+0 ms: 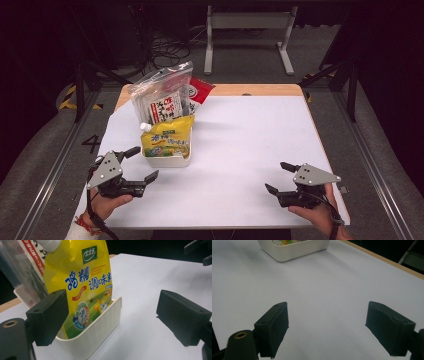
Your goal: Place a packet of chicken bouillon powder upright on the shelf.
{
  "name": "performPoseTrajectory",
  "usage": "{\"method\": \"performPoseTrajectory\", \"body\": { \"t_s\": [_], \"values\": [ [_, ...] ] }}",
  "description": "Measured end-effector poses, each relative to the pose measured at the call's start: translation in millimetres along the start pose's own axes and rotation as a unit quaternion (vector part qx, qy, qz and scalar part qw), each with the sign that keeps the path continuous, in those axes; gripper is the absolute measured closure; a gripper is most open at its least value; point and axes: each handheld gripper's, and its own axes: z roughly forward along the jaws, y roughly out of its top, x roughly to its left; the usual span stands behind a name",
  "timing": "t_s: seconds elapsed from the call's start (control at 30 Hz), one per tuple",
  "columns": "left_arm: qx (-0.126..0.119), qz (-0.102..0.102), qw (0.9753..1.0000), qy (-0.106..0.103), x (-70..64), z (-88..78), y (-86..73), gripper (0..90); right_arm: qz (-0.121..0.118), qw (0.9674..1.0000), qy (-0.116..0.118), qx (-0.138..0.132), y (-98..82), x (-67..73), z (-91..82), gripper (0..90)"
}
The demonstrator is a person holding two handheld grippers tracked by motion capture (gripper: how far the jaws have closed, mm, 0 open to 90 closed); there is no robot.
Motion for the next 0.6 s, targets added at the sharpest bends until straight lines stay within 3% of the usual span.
{"method": "performPoseTrajectory", "body": {
  "t_s": [0.53, 0.6],
  "values": [
    [0.029, 0.018, 0.9994, -0.007, -10.5, 17.1, -8.2, 11.5, -0.013, 0.9995, -0.025, 0.014, -8.3, -5.4, -3.1, 16.9],
    [0.030, 0.010, 0.9995, -0.009, -12.5, 21.5, -10.5, 11.6, -0.012, 0.9994, -0.028, 0.015, -9.6, -6.0, -3.5, 16.6]
  ]
}}
